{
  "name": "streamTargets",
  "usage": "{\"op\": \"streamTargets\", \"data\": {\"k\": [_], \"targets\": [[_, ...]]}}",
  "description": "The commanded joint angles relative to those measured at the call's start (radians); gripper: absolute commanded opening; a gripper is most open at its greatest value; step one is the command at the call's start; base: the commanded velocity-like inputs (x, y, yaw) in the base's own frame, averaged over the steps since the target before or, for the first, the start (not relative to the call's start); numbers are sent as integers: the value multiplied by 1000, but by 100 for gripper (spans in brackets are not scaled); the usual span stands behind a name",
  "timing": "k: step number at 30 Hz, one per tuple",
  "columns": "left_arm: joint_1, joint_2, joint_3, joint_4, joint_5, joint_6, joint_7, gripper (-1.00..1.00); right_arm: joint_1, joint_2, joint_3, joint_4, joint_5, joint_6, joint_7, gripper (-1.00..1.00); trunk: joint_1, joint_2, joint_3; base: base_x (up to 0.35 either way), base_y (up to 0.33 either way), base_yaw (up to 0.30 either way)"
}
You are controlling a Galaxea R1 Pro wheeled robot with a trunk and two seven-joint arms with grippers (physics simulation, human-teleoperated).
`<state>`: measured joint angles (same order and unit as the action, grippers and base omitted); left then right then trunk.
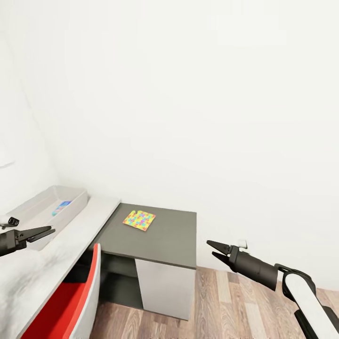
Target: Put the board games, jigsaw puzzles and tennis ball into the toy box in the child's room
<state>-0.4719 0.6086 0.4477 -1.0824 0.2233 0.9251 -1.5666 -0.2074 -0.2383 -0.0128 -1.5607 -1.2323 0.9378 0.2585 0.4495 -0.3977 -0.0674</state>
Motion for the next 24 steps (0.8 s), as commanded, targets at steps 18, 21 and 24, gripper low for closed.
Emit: {"op": "streamTargets", "data": {"k": [18, 21, 24], "targets": [[-1, -1, -1, -6, -1, 5, -4, 100, -1, 0, -2, 8, 8, -28, 10, 100, 0, -2, 25, -67, -90, -164], [-1, -2, -2, -9, -1, 5, -4, 100, -1, -1, -2, 8, 8, -29, 10, 100, 0, -2, 30, -2, -5, -164], [-1, -3, -1, -18, -1, 5, -4, 100, -1, -1, -2, 8, 8, -31, 10, 100, 0, -2, 35, -1, -2, -164]]}}
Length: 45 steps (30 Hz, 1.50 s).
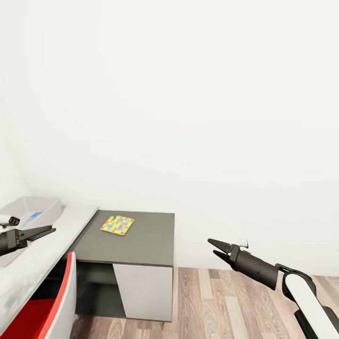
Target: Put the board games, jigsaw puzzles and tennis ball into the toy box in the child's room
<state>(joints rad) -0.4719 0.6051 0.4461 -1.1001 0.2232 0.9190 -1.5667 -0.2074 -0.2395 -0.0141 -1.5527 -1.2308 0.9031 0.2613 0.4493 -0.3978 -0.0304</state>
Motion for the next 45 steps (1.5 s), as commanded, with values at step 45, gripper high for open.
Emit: {"op": "streamTargets", "data": {"k": [45], "targets": [[-14, -392, -260, -140, -153, 115, 375, 100, -1, -21, -158, 83, 81, 8, -11, 100, 1, -2, 28, 0, 0, -69]]}}
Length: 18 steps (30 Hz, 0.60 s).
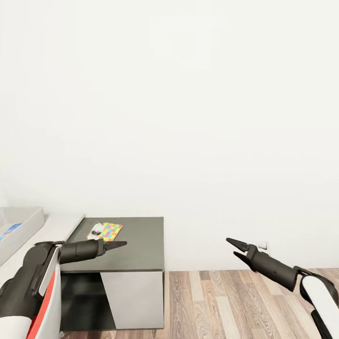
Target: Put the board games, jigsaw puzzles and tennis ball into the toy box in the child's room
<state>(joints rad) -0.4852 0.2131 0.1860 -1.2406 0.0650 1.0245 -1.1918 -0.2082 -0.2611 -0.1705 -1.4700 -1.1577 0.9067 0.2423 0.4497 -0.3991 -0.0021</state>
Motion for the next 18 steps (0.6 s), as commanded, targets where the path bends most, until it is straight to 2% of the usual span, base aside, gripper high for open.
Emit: {"op": "streamTargets", "data": {"k": [1, 5, 18], "targets": [[1, -2, 0, 10, 5, 7, 4, 100, 0, 1, -5, 1, 19, 6, 8, 100, 0, -1, 0, 0, 0, 0], [9, -8, 2, 48, 6, -9, 16, 100, 0, 2, -13, 0, 53, 15, 16, 100, 0, -1, 0, 0, 0, 0], [15, -9, 5, 103, 9, -33, 14, 100, 0, 4, -18, 10, 79, 15, 28, 100, 0, -1, 0, 0, 0, 0]]}}
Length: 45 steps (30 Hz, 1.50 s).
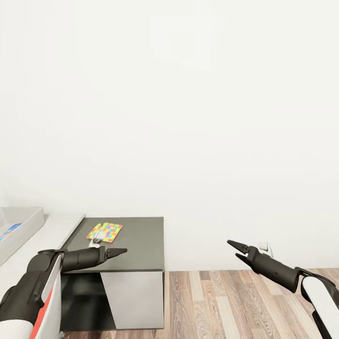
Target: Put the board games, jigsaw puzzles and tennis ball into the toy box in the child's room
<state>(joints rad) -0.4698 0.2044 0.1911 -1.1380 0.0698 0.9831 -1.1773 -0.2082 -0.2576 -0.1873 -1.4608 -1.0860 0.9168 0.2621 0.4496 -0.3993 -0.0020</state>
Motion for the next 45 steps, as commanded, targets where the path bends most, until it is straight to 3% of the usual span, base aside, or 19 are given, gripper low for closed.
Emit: {"op": "streamTargets", "data": {"k": [1, 14, 35, 45], "targets": [[0, 0, 0, 1, 4, 9, 0, 100, 0, 0, -1, 3, 8, 4, 8, 100, 0, -1, 0, 0, 0, 0], [-1, 3, 7, 3, -1, 14, 3, 100, 0, 10, 0, 59, 16, -7, 4, 100, 0, -1, 0, 0, 0, 0], [-1, 7, 10, 3, -1, 17, 3, 100, 0, 8, -16, 61, 4, 5, 6, 100, 0, -1, -1, 0, 0, 0], [-1, 6, 10, 3, -2, 17, 2, 100, 0, 3, -20, 64, 2, 8, 8, 100, 0, -1, -13, 0, 0, -1]]}}
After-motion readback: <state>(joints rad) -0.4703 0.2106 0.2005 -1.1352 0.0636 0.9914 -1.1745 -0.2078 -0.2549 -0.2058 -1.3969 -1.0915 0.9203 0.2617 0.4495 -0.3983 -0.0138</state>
